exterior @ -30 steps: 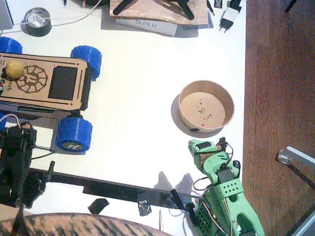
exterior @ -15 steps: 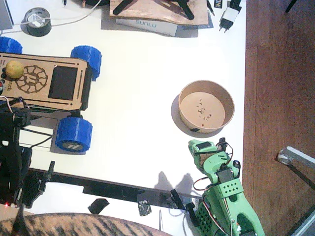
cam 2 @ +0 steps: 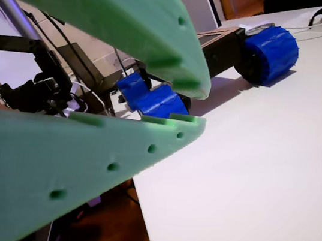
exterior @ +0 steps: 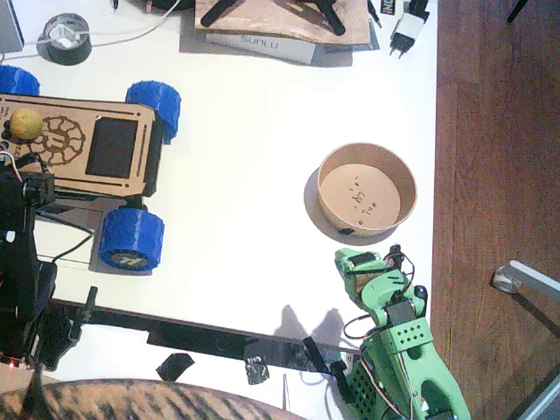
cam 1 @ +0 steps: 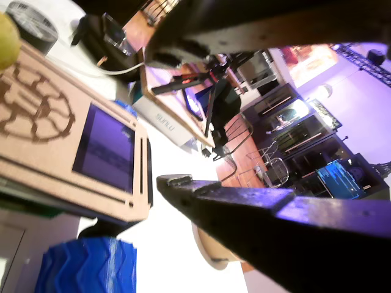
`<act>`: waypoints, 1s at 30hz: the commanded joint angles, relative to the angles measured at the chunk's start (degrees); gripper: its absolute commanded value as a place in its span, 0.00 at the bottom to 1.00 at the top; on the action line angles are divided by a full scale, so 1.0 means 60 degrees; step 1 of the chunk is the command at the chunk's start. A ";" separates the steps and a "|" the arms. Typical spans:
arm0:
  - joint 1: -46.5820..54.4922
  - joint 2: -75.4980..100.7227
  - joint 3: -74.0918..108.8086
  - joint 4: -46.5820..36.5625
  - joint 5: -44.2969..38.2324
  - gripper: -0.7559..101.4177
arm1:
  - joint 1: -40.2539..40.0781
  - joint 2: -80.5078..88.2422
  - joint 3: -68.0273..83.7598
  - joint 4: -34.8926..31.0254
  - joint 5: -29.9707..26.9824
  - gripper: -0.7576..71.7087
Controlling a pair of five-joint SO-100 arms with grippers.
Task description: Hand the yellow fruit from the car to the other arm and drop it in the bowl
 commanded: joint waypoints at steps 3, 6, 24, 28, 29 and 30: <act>-0.0044 -0.0615 -0.0498 -0.0645 0.0073 0.24 | -0.0029 0.0088 -0.0044 0.0015 -0.0132 0.01; 0.0015 -0.1450 -0.0498 -0.0923 0.0073 0.24 | -0.0044 0.0088 -0.0044 0.0015 -0.0132 0.01; -0.2300 -0.2095 -0.0498 -0.2183 0.1084 0.25 | -0.0059 0.0088 -0.0044 0.0015 -0.0132 0.01; -0.3032 -0.2095 -0.0498 -0.2153 0.1230 0.25 | -0.0059 0.0088 -0.0044 0.0015 -0.0146 0.01; -0.3208 -0.2095 -0.0498 -0.2153 0.1245 0.25 | -0.0059 0.0088 -0.0044 0.0015 -0.0146 0.01; -0.3384 -0.2065 -0.0498 -0.2153 0.1245 0.25 | -0.0059 0.0088 -0.0044 0.0015 -0.0146 0.01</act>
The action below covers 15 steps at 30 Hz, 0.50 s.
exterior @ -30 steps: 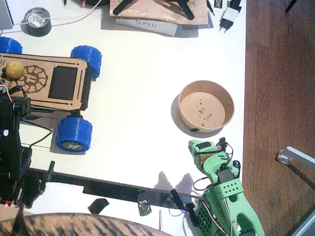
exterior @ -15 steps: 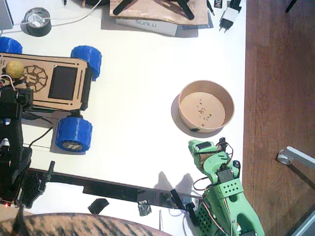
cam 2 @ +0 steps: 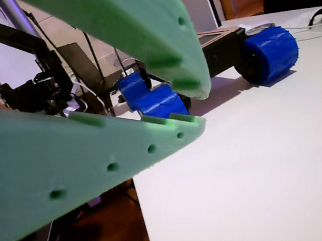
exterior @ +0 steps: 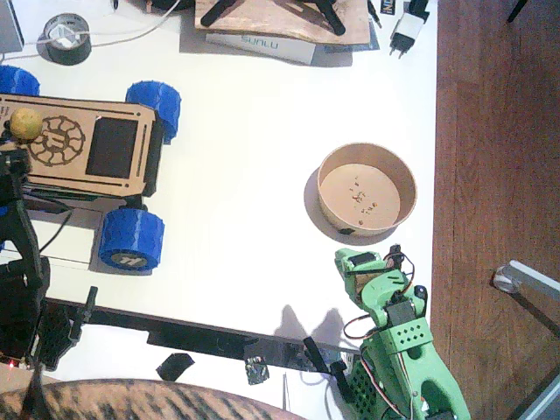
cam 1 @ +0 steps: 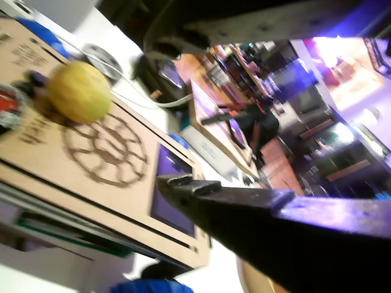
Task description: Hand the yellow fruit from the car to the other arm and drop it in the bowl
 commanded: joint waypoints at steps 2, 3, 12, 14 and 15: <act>-0.0645 0.0308 -0.0469 -0.0205 0.0103 0.25 | -0.0059 0.0088 -0.0044 0.0015 -0.0146 0.01; -0.0732 0.0249 -0.0469 -0.0264 0.0103 0.25 | -0.0059 0.0088 -0.0044 0.0015 -0.0146 0.01; -0.0718 -0.0996 -0.0615 -0.1348 0.0103 0.25 | -0.0059 0.0088 -0.0044 0.0015 -0.0146 0.01; -0.0688 -0.1670 -0.1011 -0.1523 0.0103 0.26 | -0.0059 0.0088 -0.0044 0.0015 -0.0146 0.01; -0.0688 -0.2007 -0.1260 -0.1523 0.0103 0.26 | -0.0059 0.0088 -0.0044 0.0015 -0.0146 0.01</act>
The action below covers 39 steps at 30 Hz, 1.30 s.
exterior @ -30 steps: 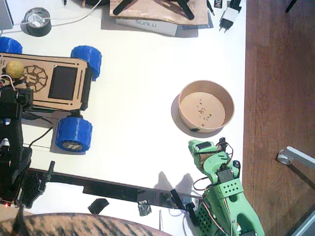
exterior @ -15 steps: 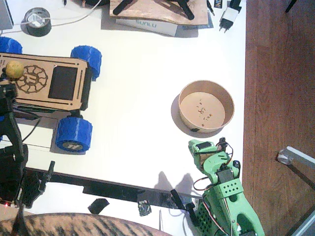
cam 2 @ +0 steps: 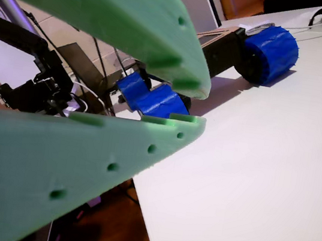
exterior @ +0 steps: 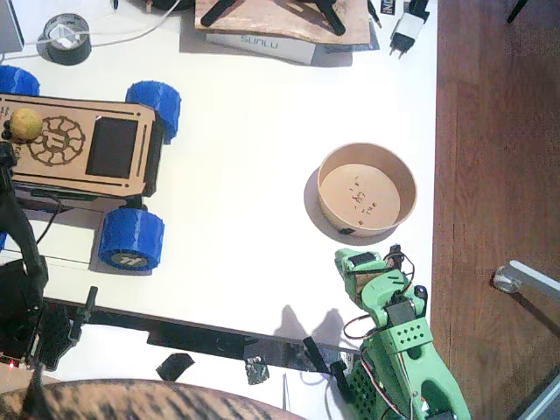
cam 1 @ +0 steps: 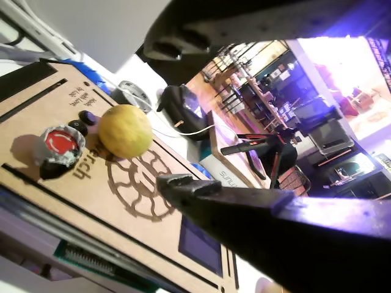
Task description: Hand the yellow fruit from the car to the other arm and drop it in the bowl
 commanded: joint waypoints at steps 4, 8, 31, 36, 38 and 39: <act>0.0044 -0.1509 -0.2007 -0.0161 0.0103 0.25 | -0.0059 0.0088 -0.0044 0.0015 -0.0146 0.01; 0.0249 -0.2314 -0.3135 0.0132 0.0103 0.26 | -0.0059 0.0088 -0.0044 0.0015 -0.0146 0.01; 0.1948 -0.5435 -0.4189 -0.0688 0.0103 0.32 | -0.0059 0.0088 -0.0044 0.0015 -0.0146 0.01; 0.1934 -0.5552 -0.4189 -0.1172 0.0103 0.34 | -0.0059 0.0088 -0.0044 0.0015 -0.0146 0.01; 0.1934 -0.5654 -0.4189 -0.1362 0.0103 0.34 | -0.0059 0.0088 -0.0044 0.0015 -0.0146 0.01; 0.1934 -0.5698 -0.4189 -0.1450 0.0103 0.34 | -0.0059 0.0088 -0.0044 0.0015 -0.0146 0.01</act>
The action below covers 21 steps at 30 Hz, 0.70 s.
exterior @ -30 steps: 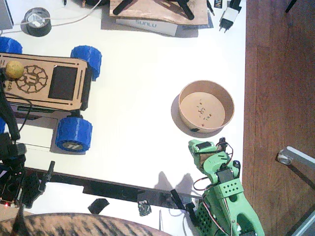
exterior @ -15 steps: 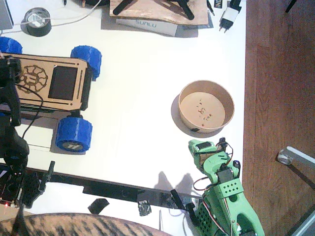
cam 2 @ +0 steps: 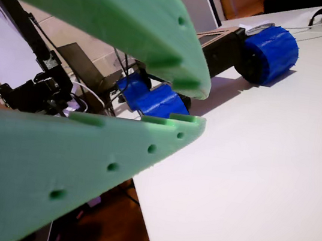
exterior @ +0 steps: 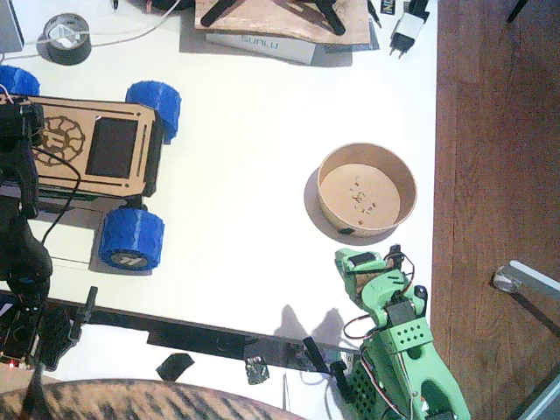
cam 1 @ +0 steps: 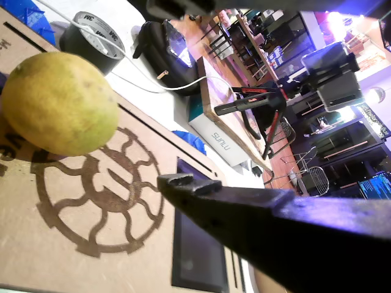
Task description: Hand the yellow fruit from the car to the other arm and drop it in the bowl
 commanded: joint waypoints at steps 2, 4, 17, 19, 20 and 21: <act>-0.0059 -0.0059 -0.0498 -0.0454 0.0103 0.34 | -0.0059 0.0088 -0.0044 0.0015 -0.0146 0.01; -0.0103 -0.0190 -0.0498 -0.0601 0.0103 0.34 | -0.0059 0.0088 -0.0044 0.0015 -0.0146 0.01; -0.0850 -0.1553 -0.0498 -0.1406 0.0308 0.34 | -0.0059 0.0088 -0.0044 0.0015 -0.0146 0.01; -0.0952 -0.1685 -0.0498 -0.1421 0.0308 0.34 | -0.0059 0.0088 -0.0044 0.0015 -0.0146 0.01; -0.1011 -0.1699 -0.0498 -0.1436 0.0308 0.34 | -0.0059 0.0088 -0.0044 0.0015 -0.0146 0.01; -0.1055 -0.1699 -0.0498 -0.1436 0.0308 0.34 | -0.0059 0.0088 -0.0044 0.0015 -0.0146 0.01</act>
